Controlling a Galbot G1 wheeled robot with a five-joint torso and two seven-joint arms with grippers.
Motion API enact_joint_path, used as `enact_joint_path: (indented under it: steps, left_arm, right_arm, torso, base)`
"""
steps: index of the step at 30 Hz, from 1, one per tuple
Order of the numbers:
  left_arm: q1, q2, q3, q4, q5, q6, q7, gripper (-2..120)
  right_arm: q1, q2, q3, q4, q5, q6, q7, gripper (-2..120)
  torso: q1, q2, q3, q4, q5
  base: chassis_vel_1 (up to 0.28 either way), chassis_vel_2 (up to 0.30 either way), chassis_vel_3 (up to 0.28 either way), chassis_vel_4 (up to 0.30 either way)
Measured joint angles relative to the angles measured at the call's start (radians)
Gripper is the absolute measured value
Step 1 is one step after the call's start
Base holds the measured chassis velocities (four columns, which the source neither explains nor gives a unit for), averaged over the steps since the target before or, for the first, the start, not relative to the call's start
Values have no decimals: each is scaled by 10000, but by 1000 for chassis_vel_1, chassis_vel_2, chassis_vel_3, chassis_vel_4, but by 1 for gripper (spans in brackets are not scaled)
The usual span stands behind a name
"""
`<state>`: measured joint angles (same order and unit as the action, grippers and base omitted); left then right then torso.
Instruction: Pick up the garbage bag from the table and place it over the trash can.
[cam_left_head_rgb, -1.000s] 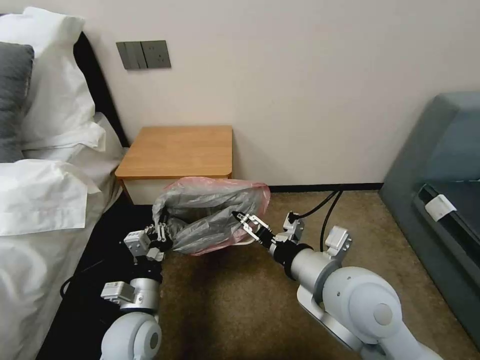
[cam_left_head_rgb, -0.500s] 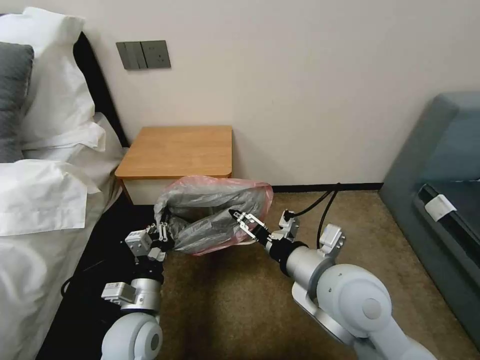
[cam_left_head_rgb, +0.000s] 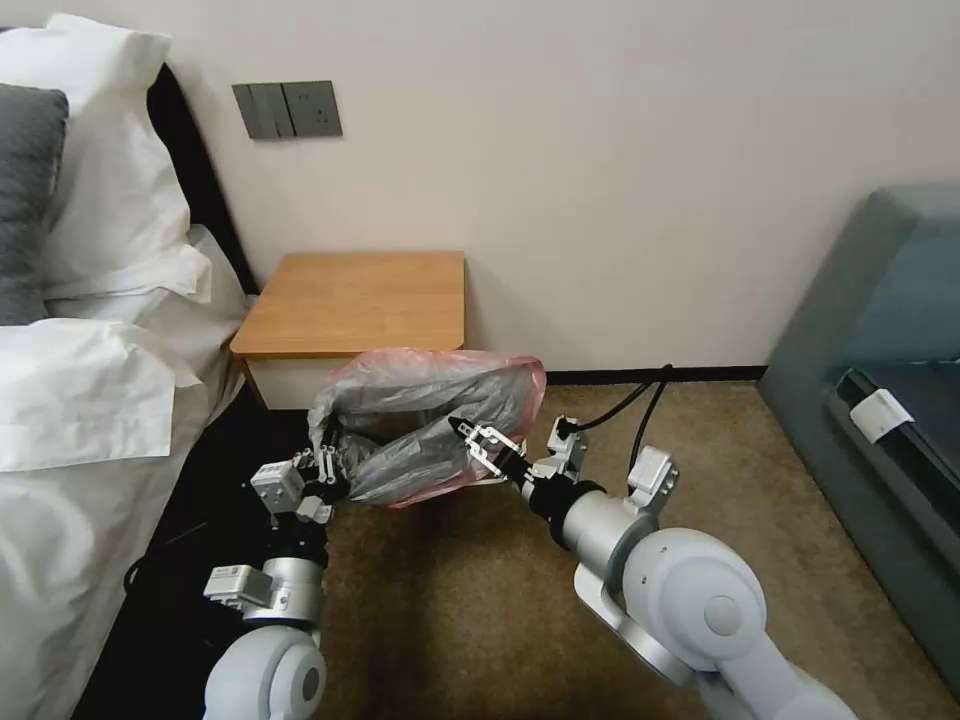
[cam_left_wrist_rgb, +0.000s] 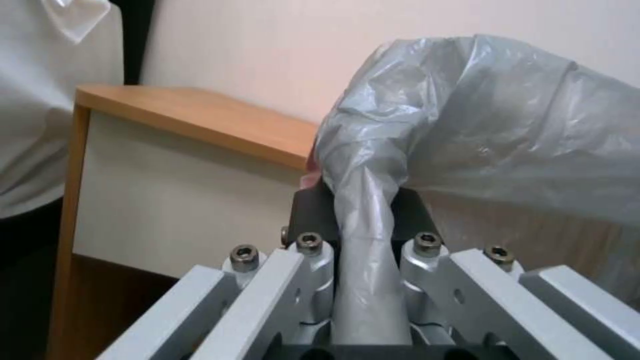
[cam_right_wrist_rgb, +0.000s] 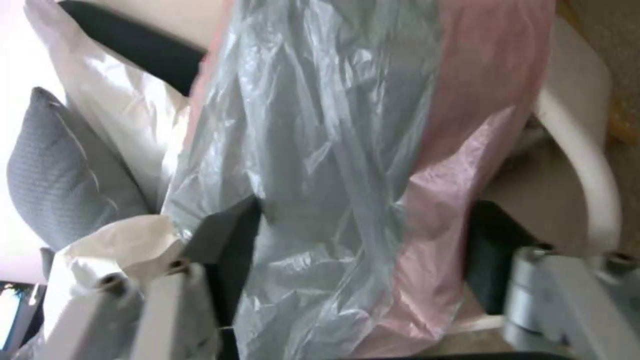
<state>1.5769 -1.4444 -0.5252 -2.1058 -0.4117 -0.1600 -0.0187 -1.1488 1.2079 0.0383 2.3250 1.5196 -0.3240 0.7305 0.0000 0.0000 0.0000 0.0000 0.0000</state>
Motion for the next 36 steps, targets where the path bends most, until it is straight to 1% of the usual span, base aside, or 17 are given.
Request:
enact_joint_path:
  steps: [1, 2, 3, 6, 7, 11, 12, 16, 28, 36]
  left_arm:
    - [0, -1, 0, 18, 0, 1, 6, 8]
    - [-1, -4, 0, 27, 0, 1, 10, 8]
    - [-1, -4, 0, 27, 0, 1, 10, 8]
    - [0, -8, 5, 58, 0, 1, 16, 8]
    - [0, -8, 5, 58, 0, 1, 16, 8]
    - [4, -5, -17, 111, -4, 1, 18, 8]
    - [4, -5, -17, 111, -4, 1, 18, 8]
    - [-26, -5, -25, 189, -16, 1, 12, 8]
    - [-102, -33, -65, 415, -21, -62, -88, 8]
    - [-167, 1, -84, 338, -407, 48, -226, 8]
  right_arm:
    - [-7, -6, 2, 7, -36, -1, -53, 55]
    - [-15, -6, 3, 9, -62, -1, -76, 52]
    - [-15, -6, 3, 9, -62, -1, -76, 52]
    - [-53, 16, 7, 17, -127, -1, -105, 39]
    - [-53, 16, 7, 17, -127, -1, -105, 39]
    - [-163, 38, -5, 130, -241, 1, -203, 19]
    - [-163, 38, -5, 130, -241, 1, -203, 19]
    - [-371, 28, -95, 264, -615, -3, -424, 1]
    - [-1100, -12, -162, 819, -779, 3, -309, 0]
    - [-1968, -126, 53, 945, -1304, -132, -283, 0]
  torso:
    - [0, 0, 0, 0, 0]
    - [0, -1, 0, 0, 0]
    - [0, -1, 0, 0, 0]
    - [0, 0, 0, 0, 0]
    - [0, 0, 0, 0, 0]
    - [0, 0, 0, 0, 0]
    - [0, 0, 0, 0, 0]
    - [0, 0, 0, 0, 0]
    - [0, 0, -1, 0, 0]
    - [0, 0, 0, -1, 0]
  base:
    - [0, 0, 0, 0]
    - [0, 0, 0, 0]
    - [0, 0, 0, 0]
    - [0, 0, 0, 0]
    - [0, 0, 0, 0]
    - [0, 0, 0, 0]
    - [0, 0, 0, 0]
    - [0, 0, 0, 0]
    - [0, 0, 0, 0]
    - [0, 0, 0, 0]
